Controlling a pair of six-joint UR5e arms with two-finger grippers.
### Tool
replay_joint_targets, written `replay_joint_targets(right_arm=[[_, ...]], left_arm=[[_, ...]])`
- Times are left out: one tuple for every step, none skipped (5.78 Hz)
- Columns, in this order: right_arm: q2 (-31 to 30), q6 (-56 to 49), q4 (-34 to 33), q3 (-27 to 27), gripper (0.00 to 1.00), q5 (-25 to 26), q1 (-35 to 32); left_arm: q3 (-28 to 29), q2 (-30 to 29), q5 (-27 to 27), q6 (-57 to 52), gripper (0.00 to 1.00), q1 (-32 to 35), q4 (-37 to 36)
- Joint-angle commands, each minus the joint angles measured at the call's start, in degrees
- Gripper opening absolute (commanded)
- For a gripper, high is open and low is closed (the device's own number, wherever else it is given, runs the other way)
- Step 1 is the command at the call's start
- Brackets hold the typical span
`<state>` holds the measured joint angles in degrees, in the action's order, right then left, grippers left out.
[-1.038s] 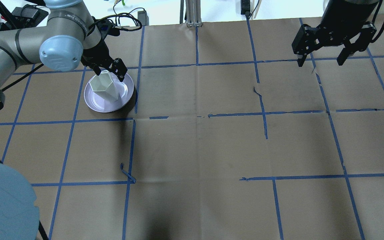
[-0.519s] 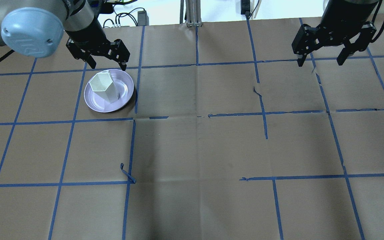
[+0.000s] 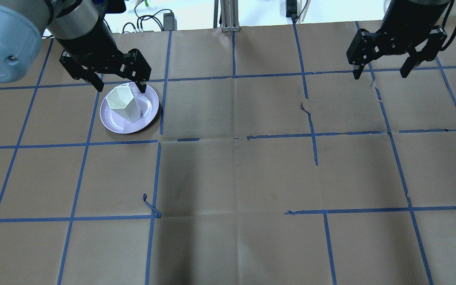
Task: Flip cup and place on plate
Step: 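Open the left gripper and raise it away from the mug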
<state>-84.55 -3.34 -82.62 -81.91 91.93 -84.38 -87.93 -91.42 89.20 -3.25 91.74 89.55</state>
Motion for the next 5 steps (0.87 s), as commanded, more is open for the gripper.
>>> replay_joint_targets(right_arm=[[0.0,0.0,0.0,0.0,1.00,0.0,0.0],[0.0,0.0,0.0,0.0,1.00,0.0,0.0],[0.0,0.0,0.0,0.0,1.00,0.0,0.0],[0.0,0.0,0.0,0.0,1.00,0.0,0.0],[0.0,0.0,0.0,0.0,1.00,0.0,0.0]], left_arm=[[-3.0,3.0,-0.2,1.1,0.98,-0.5,-0.1],[-3.0,2.9,-0.2,0.8,0.98,-0.7,-0.1],[-3.0,2.7,-0.2,1.0,0.98,-0.7,-0.2],[-3.0,2.8,-0.2,1.0,0.98,-0.8,-0.2],[-3.0,2.6,-0.3,0.9,0.98,-0.8,-0.2]])
